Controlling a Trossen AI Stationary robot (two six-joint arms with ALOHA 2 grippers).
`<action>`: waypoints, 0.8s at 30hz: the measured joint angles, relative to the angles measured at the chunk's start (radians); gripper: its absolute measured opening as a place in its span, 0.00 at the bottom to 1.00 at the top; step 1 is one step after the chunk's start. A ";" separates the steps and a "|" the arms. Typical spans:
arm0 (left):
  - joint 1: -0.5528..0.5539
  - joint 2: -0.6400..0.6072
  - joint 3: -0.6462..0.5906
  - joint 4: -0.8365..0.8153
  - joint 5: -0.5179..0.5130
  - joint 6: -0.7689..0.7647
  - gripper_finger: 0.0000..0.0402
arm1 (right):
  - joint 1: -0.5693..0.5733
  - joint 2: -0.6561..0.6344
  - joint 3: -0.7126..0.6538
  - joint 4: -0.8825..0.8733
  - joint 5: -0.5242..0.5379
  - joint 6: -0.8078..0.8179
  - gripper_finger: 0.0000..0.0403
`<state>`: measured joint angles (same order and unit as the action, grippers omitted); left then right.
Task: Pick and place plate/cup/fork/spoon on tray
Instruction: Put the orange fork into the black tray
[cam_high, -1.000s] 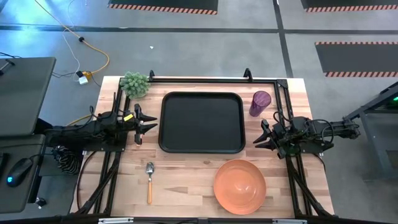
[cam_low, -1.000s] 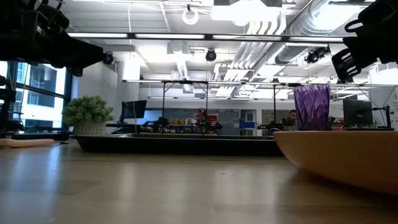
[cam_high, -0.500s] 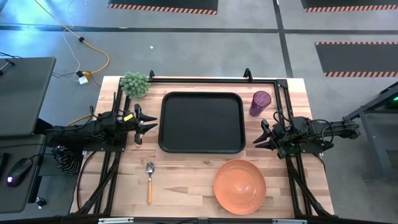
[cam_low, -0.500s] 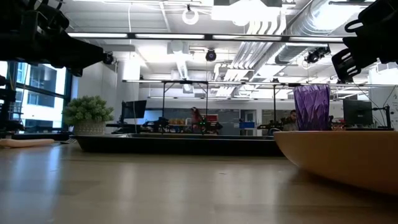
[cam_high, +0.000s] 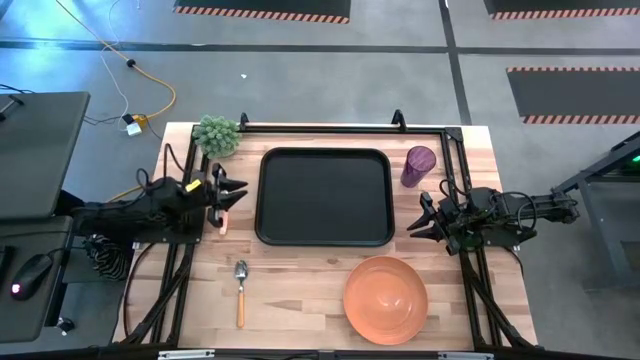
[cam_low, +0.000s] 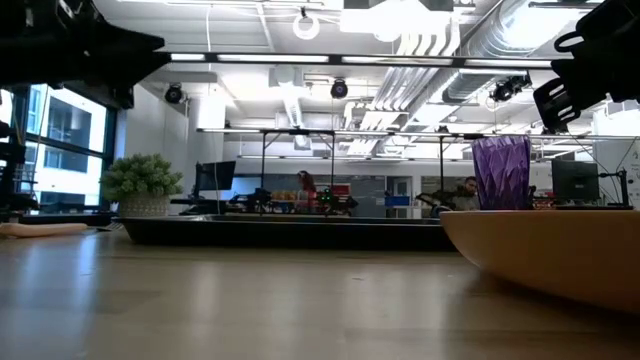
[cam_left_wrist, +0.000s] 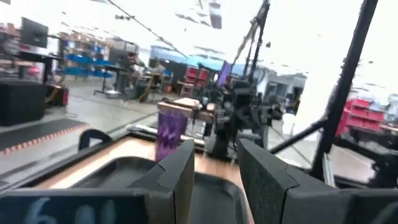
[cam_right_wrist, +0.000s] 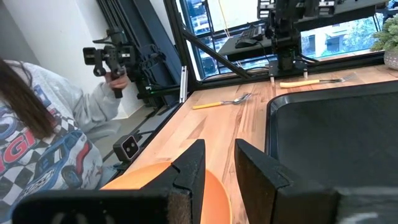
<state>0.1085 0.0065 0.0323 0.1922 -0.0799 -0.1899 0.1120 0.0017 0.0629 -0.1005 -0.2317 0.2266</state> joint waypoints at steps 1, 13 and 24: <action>0.000 0.002 0.014 -0.014 -0.024 0.000 0.29 | 0.000 0.000 0.000 0.000 0.000 0.000 0.20; 0.000 0.170 0.289 -0.360 -0.203 -0.045 0.30 | 0.000 0.000 0.000 0.000 0.003 -0.010 0.20; 0.002 0.413 0.566 -0.638 -0.310 -0.284 0.41 | 0.000 0.000 0.000 -0.012 0.003 -0.011 0.20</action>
<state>0.1105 0.4199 0.5983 -0.4461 -0.3895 -0.4738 0.1121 0.0017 0.0631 -0.1123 -0.2287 0.2157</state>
